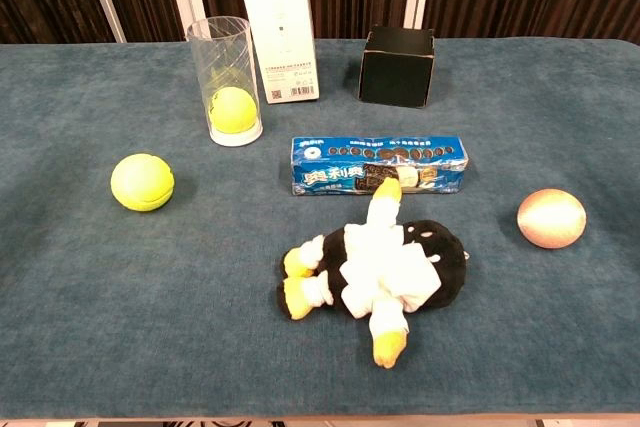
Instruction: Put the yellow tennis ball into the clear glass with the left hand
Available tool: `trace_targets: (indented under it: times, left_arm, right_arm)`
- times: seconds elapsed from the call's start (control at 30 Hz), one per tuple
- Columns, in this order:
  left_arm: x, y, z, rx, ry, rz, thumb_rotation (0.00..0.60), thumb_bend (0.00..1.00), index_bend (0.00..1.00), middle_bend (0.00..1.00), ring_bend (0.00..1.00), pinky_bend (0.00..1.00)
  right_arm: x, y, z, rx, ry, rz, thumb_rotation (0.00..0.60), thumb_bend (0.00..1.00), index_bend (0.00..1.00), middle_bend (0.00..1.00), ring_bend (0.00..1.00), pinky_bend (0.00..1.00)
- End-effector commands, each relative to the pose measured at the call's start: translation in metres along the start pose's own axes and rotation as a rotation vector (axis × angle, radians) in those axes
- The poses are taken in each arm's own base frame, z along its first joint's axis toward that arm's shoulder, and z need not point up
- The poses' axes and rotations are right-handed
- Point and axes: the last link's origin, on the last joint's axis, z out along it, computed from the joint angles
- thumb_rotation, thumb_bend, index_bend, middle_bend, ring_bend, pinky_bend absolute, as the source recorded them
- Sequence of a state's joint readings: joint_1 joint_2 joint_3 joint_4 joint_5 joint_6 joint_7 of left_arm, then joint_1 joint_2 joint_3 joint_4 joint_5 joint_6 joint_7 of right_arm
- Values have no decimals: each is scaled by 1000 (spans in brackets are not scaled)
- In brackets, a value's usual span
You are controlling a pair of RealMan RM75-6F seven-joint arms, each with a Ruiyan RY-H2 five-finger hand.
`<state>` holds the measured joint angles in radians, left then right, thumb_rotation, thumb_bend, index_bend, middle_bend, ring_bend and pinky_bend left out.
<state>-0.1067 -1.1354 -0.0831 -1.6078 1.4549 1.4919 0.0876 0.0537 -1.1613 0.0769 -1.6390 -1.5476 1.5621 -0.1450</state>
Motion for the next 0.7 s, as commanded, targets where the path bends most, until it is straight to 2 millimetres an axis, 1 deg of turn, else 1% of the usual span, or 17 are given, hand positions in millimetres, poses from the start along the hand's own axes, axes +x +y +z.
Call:
trace_targets:
  times: [0.03,0.13,0.17,0.2,0.3,0.47,0.63,0.7]
  left_arm:
    - [-8,9,8,-70,-52,-21,600,38,146,38,30,74]
    - [-8,18,18,-141,-98,-10,600,11,145,38,30,74]
    - [-4,28,25,-188,-101,-8,600,6,145,38,30,74]
    - [1,43,37,-245,-108,6,600,3,145,39,30,75]
    - [5,60,49,-298,-142,38,600,0,145,41,30,75]
    - [5,83,66,-368,-200,108,600,0,145,46,31,75]
    - [2,100,76,-402,-230,153,600,0,145,50,37,75]
    - [-2,110,81,-422,-249,169,600,0,144,54,38,75]
  right_arm:
    - [1,1,0,-7,4,4,600,351,133,35,107,54]
    - [2,2,0,-10,7,6,600,352,133,35,108,54]
    - [3,3,0,-11,8,7,600,352,133,35,108,54]
    - [3,3,0,-11,7,7,600,352,132,35,108,54]
    - [2,2,0,-10,6,7,600,352,132,35,108,54]
    - [2,3,0,-12,6,4,600,352,132,35,107,54]
    - [2,3,0,-13,5,3,600,351,133,35,108,54]
    - [2,3,0,-13,4,2,600,351,132,35,107,54]
